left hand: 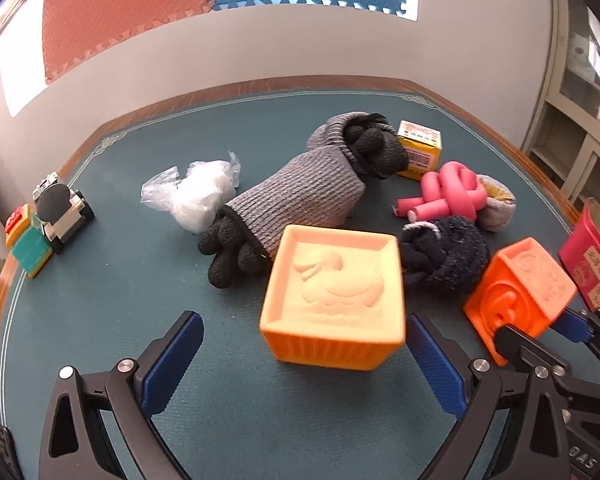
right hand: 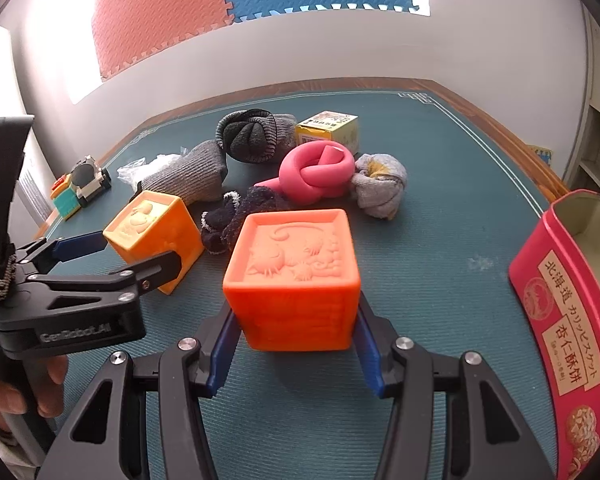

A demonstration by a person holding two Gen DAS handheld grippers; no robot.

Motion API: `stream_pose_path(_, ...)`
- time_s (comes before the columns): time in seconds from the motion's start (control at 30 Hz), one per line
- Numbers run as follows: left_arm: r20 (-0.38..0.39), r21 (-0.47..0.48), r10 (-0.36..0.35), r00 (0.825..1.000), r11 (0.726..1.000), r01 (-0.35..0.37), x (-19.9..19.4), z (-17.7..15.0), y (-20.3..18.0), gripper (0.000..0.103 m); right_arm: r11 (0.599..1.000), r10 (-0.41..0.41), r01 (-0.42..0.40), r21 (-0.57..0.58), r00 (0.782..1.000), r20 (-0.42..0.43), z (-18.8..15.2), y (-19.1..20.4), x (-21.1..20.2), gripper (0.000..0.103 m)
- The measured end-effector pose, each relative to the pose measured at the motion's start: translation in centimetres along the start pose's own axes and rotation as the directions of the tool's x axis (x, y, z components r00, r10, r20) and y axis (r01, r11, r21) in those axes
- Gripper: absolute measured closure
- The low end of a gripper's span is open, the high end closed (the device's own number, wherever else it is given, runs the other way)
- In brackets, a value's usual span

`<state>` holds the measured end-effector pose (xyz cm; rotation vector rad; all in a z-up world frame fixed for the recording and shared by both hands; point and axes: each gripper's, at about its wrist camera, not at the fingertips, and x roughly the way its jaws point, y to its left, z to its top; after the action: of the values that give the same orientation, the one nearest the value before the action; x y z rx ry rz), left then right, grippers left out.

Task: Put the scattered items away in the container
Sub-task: 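Lower the left gripper onto the light orange duck block and close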

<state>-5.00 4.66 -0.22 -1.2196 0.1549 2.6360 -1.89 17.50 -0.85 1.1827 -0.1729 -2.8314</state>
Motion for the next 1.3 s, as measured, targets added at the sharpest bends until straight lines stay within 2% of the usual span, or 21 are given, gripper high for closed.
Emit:
stream_pose_path(0.13, -0.006, -0.026, 0.012, 1.0, 1.0, -0.012, 1.2, -0.1, 0.6, 0.004, 1.0, -0.001, 0.001, -0.001, 1.0, -0.002, 0.0, 0.0, 0.1, 0.046)
stream_pose_path(0.2, -0.036, -0.043, -0.013, 0.999, 0.999, 0.011, 1.8, -0.1, 1.0, 0.008, 1.0, -0.002, 0.002, -0.001, 1.0, -0.003, 0.0, 0.0, 0.1, 0.046)
stream_pose_path(0.3, -0.051, -0.052, -0.015, 0.999, 0.999, 0.013, 2.2, 0.0, 1.0, 0.008, 1.0, -0.004, 0.004, -0.003, 1.0, -0.008, 0.0, 0.1, 0.2, 0.046)
stream_pose_path(0.4, -0.058, -0.047, -0.006, 0.998, 0.999, 0.003, 2.5, 0.1, 0.8, 0.006, 1.0, -0.004, 0.004, -0.003, 1.0, -0.01, 0.0, 0.1, 0.2, 0.046)
stream_pose_path(0.47, -0.066, -0.047, 0.005, 0.998, 0.999, -0.008, 2.6, 0.2, 0.8, 0.0, 1.0, -0.003, 0.003, -0.002, 1.0, -0.01, 0.0, 0.1, 0.2, 0.046)
stream_pose_path(0.93, -0.075, -0.067, 0.021, 0.997, 0.997, -0.026, 2.9, 0.3, 0.9, 0.0, 1.0, 0.004, -0.004, 0.001, 1.0, -0.017, -0.1, 0.0, 0.2, 0.046)
stream_pose_path(1.03, -0.051, -0.107, 0.037, 0.998, 0.993, -0.042, 2.5, 0.3, 1.3, 0.0, 1.0, 0.004, -0.004, 0.001, 1.0, -0.017, -0.1, 0.0, 0.3, 0.046)
stream_pose_path(1.17, 0.008, -0.103, 0.012, 1.0, 0.995, -0.011, 1.7, 0.5, 1.2, 0.0, 1.0, 0.004, -0.004, 0.001, 1.0, -0.018, -0.1, 0.0, 0.3, 0.046)
stream_pose_path(1.23, 0.004, -0.101, -0.01, 1.0, 0.995, 0.01, 1.9, 0.6, 1.2, 0.0, 1.0, 0.004, -0.004, 0.002, 1.0, -0.018, -0.1, 0.0, 0.3, 0.046)
stream_pose_path(1.27, 0.002, -0.1, -0.023, 1.0, 0.995, 0.023, 2.0, 0.7, 1.2, 0.004, 1.0, 0.003, -0.003, 0.002, 1.0, -0.019, -0.1, 0.0, 0.3, 0.046)
stream_pose_path(1.3, 0.006, -0.099, -0.031, 0.999, 0.995, 0.032, 2.0, 0.8, 1.1, 0.015, 1.0, 0.003, -0.003, 0.002, 1.0, -0.019, -0.1, 0.0, 0.3, 0.046)
